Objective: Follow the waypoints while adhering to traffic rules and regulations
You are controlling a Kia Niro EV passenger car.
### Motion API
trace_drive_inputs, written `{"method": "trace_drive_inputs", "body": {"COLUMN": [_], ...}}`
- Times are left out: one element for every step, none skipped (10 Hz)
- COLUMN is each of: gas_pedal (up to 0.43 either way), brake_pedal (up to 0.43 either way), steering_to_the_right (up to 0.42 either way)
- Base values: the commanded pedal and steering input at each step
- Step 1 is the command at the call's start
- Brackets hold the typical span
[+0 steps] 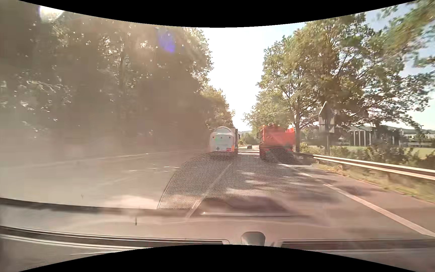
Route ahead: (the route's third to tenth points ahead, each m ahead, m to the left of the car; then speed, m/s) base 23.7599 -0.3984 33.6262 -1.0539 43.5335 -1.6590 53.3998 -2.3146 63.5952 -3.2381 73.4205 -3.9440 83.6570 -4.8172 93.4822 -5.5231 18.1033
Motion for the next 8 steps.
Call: {"method": "trace_drive_inputs", "body": {"gas_pedal": [0.000,0.000,0.000,0.000,0.000,0.000,0.000,0.000], "brake_pedal": [0.006,0.006,0.006,0.006,0.006,0.006,0.012,0.006], "steering_to_the_right": [-0.006,-0.004,-0.001,0.003,0.005,0.006,0.008,0.011]}}
